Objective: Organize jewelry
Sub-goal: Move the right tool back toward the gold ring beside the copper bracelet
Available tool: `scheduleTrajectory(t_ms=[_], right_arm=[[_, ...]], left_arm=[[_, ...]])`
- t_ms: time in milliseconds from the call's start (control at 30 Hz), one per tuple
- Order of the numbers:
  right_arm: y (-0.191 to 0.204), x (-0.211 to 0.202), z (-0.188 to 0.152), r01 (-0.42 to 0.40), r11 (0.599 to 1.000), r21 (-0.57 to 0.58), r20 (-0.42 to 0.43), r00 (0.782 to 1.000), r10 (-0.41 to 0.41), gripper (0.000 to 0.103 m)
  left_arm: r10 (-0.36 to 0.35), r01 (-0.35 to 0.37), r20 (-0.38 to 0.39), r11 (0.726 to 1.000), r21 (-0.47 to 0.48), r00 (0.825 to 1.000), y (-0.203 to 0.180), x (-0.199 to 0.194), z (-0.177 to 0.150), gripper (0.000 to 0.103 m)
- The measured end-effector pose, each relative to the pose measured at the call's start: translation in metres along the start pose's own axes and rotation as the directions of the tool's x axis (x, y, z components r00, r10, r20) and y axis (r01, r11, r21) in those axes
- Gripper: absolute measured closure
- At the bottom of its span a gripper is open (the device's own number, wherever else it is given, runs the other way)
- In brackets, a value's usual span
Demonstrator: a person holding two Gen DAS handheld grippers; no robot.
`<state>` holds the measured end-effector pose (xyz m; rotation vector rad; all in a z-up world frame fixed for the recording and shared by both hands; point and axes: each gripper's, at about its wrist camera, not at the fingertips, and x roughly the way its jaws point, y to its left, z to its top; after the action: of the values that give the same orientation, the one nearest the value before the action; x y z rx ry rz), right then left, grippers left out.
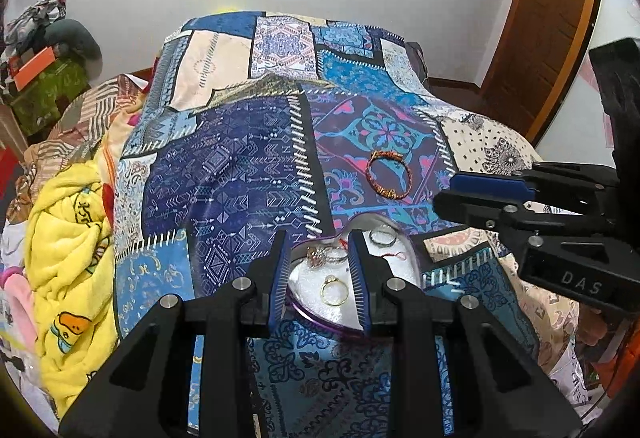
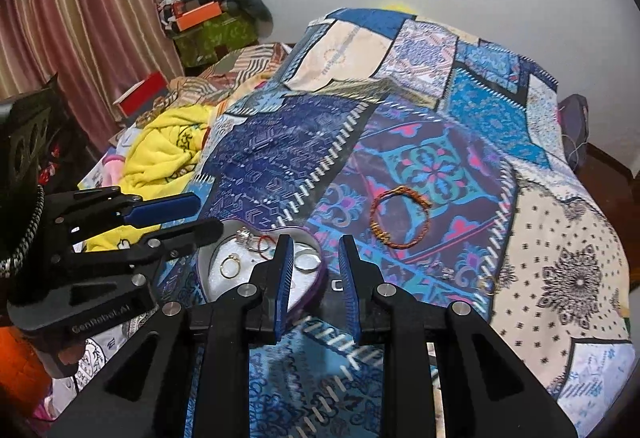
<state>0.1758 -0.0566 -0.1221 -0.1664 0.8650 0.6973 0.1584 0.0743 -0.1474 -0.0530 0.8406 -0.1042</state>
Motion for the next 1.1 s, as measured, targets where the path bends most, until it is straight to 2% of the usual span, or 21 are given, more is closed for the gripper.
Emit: scheduleTrajectory(t_ms=[300,533,667,900,1100], right_arm=[[-0.025,-0.021,-0.005,0.056,0.998,0.04,0.039,0.998,-0.057,0.082],[-0.054,-0.029,-0.015,0.103,0.99,0.093,0.043,0.993,-0.107,0.082],[-0.073,-0.028,-0.021,0.122,0.984,0.13,0.03,0.992,-0.127,0.082],[-0.112,-0.017,-0.035,0.177,0.968,0.177,-0.026,0.984,-0.176,0.082],[-0.14,-0.003,-0.044,0.169,0.961,0.217,-0.082,0.985,-0.154,0.082]], left_arm=[[-0.01,0.009,0.017,0.999,0.041,1.0,-0.024,0.0,0.016,0.075],[-0.031,0.03,0.01,0.996,0.089,0.999,-0.047,0.017,0.033,0.075],[-0.037,0.038,-0.014,0.993,0.11,0.999,-0.056,0.032,0.04,0.071],[-0.031,0.041,-0.077,0.99,0.132,0.997,-0.053,0.063,0.056,0.071],[-0.053,0.075,-0.165,0.988,0.131,0.985,-0.042,0.092,0.07,0.071]])
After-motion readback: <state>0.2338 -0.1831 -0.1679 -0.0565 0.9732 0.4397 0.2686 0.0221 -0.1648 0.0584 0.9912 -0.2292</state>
